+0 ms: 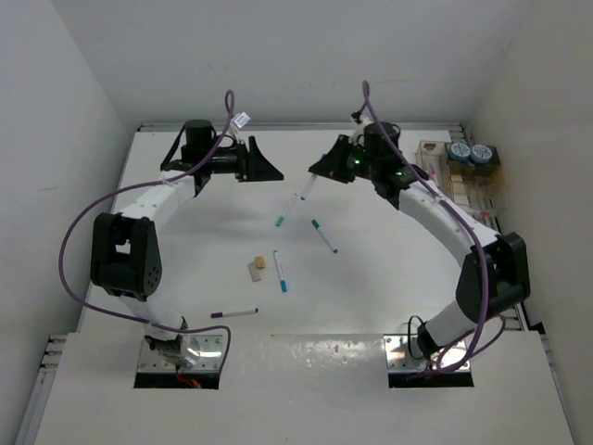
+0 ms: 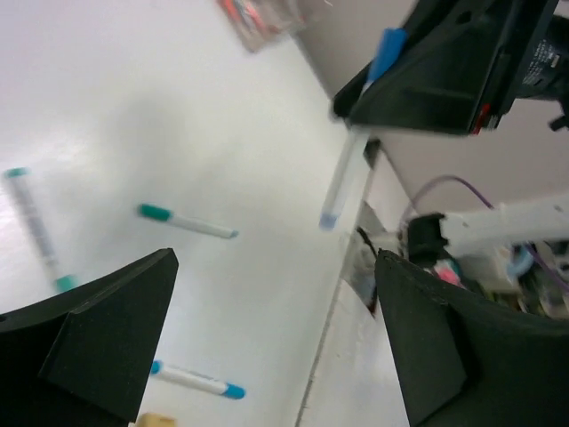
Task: Sort the stationery into containers
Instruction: Pick up the pen from the center of the board, then place the pen in the storage box.
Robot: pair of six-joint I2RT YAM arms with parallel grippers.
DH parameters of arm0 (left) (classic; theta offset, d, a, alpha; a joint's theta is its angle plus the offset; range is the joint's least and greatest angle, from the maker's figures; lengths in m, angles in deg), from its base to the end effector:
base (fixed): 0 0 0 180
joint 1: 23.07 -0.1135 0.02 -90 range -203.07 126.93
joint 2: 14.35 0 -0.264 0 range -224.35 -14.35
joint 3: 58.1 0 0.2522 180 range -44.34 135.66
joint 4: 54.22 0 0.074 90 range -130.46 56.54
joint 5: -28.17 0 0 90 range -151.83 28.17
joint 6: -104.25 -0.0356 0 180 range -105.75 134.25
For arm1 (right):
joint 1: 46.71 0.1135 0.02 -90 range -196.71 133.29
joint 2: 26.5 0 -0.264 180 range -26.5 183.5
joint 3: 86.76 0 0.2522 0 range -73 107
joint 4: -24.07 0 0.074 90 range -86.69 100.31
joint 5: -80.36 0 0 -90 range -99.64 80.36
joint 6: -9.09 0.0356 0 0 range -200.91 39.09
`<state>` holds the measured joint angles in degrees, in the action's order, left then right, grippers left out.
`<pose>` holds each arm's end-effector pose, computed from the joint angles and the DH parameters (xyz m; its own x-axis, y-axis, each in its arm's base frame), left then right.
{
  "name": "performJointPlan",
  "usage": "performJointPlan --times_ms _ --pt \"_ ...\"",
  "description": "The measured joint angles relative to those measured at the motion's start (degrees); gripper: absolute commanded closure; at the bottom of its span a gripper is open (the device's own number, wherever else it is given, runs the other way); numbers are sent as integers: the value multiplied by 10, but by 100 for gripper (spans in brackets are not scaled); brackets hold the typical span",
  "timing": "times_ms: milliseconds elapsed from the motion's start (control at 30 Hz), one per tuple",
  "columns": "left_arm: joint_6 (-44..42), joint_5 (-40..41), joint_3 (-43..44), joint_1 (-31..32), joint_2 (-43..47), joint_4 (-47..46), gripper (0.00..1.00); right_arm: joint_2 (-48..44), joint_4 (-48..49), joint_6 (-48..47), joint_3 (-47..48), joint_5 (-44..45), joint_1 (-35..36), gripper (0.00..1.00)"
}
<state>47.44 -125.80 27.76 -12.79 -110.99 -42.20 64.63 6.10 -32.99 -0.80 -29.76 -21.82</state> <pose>0.3691 -0.0994 0.2938 -0.8081 -0.0976 -0.5809 0.5389 0.2755 -0.7960 0.3352 0.1690 0.3125 -0.7452 0.4225 -0.5159 -0.1926 0.6044 0.7731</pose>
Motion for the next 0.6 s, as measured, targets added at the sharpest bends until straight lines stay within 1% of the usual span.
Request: performJointPlan --times_ms 67,167,233,333,433,600 --pt "-35 34 17 -27 0 49 0 -30 -21 -10 -33 30 -53 100" --pt "-76 84 28 -55 2 92 0 -76 -41 -11 -88 94 -161 100" --pt "-97 111 28 -63 6 113 0 -103 -47 -4 -126 143 -243 100" --pt "-121 130 28 -58 12 129 0 -130 -49 7 -175 210 -344 100" --pt "-136 136 28 -53 16 133 0 -118 -53 17 -182 231 -416 100" --pt "-157 142 28 -51 16 146 0 -40 -60 54 -140 218 -507 100"
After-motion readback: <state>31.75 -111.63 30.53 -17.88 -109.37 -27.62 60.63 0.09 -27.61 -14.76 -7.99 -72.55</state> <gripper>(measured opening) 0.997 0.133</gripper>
